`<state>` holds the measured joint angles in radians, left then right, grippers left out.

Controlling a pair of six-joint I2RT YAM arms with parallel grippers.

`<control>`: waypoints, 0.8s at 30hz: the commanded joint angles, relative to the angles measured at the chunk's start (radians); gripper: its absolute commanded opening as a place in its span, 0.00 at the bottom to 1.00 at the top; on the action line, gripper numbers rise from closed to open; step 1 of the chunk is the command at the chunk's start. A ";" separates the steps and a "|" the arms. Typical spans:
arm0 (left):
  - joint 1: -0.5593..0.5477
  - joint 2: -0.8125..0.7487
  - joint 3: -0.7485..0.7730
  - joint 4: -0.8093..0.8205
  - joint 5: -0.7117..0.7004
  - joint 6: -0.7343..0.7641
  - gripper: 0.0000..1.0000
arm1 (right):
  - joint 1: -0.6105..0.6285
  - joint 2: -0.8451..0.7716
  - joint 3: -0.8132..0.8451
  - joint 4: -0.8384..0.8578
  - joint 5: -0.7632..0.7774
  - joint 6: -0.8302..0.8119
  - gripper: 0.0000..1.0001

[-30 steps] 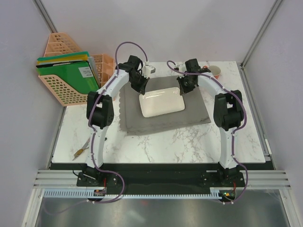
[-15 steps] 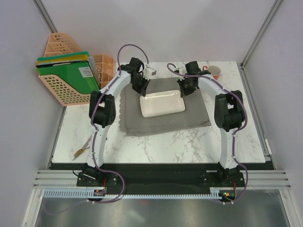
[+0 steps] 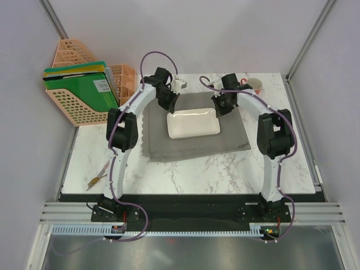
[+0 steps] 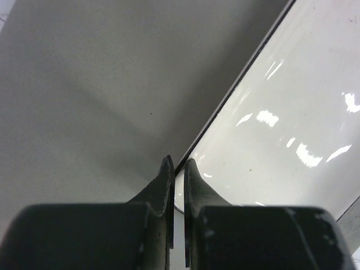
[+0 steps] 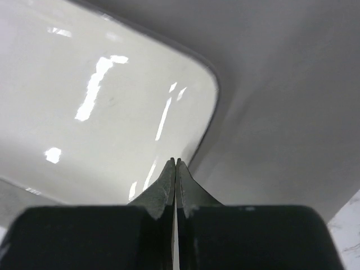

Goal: Set the dinner table for one person
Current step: Place the plate on the napkin.

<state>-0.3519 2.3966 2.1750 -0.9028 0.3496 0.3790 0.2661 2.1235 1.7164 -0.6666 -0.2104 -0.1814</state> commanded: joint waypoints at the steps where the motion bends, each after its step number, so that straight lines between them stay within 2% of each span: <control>1: -0.004 0.022 0.060 0.131 0.011 -0.060 0.02 | 0.033 -0.088 0.000 -0.091 -0.113 0.006 0.00; 18: -0.004 0.018 0.051 0.131 -0.004 -0.035 0.02 | 0.035 -0.114 -0.060 -0.079 -0.139 -0.001 0.00; 20: -0.005 0.007 0.034 0.131 -0.011 -0.029 0.11 | 0.033 -0.116 -0.061 -0.080 -0.155 -0.009 0.00; 21: -0.004 -0.010 0.023 0.130 -0.018 -0.017 0.15 | 0.033 -0.123 -0.063 -0.079 -0.170 -0.018 0.08; 22: -0.004 -0.023 -0.004 0.131 -0.026 -0.008 0.35 | 0.033 -0.128 -0.066 -0.079 -0.181 -0.027 0.14; 23: -0.005 -0.057 -0.020 0.133 -0.032 0.009 0.51 | 0.035 -0.137 -0.072 -0.077 -0.191 -0.036 0.28; 24: -0.006 -0.074 -0.033 0.133 -0.043 0.018 0.62 | 0.035 -0.163 -0.080 -0.070 -0.199 -0.038 0.53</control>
<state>-0.3561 2.4157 2.1647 -0.8272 0.3485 0.3767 0.3008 2.0552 1.6539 -0.7616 -0.3523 -0.1852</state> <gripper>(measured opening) 0.527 0.348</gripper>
